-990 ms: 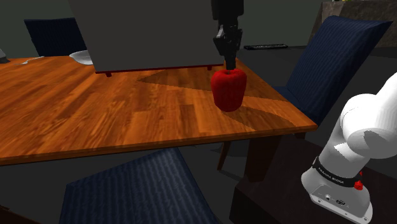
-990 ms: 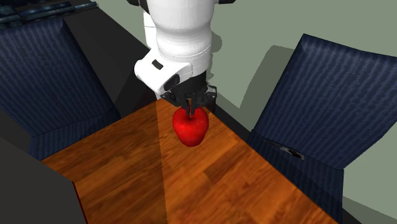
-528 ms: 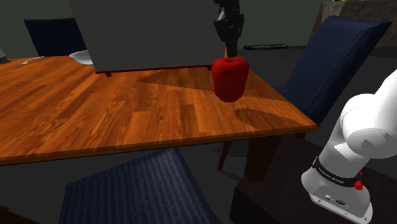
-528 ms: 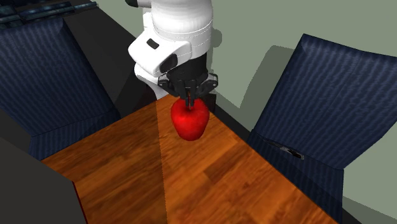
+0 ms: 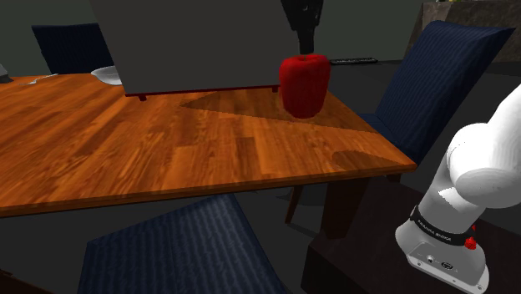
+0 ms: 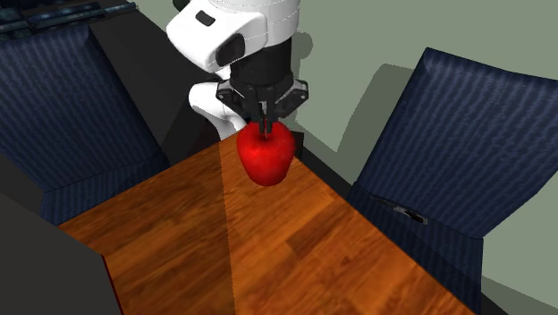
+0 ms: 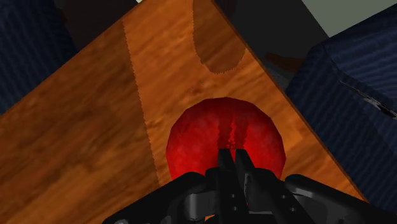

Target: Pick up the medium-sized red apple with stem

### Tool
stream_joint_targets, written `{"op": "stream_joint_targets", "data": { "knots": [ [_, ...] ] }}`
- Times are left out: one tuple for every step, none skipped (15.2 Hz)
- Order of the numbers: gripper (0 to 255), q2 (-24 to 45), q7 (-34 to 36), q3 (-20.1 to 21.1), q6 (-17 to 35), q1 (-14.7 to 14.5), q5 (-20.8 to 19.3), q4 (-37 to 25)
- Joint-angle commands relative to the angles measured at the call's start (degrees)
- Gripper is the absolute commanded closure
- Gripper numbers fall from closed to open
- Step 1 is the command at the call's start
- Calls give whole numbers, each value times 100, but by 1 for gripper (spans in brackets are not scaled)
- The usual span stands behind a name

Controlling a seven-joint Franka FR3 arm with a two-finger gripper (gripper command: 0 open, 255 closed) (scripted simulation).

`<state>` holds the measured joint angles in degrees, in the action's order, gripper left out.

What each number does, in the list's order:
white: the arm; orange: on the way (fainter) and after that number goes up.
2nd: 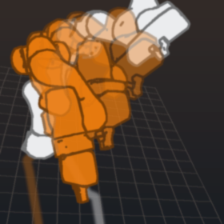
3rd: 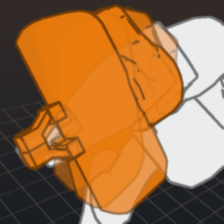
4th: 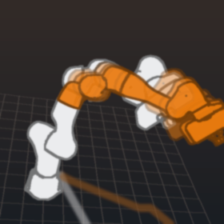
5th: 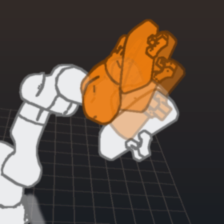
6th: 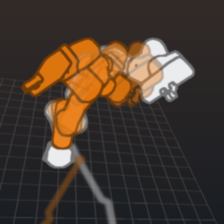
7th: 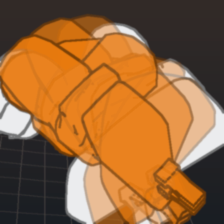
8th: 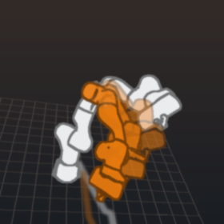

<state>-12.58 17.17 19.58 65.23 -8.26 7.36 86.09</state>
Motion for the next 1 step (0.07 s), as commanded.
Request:
{"op": "stream_joint_targets", "data": {
  "knots": [
    [255, 36, 20, 10, -53, -3, -5, -89]
  ]
}}
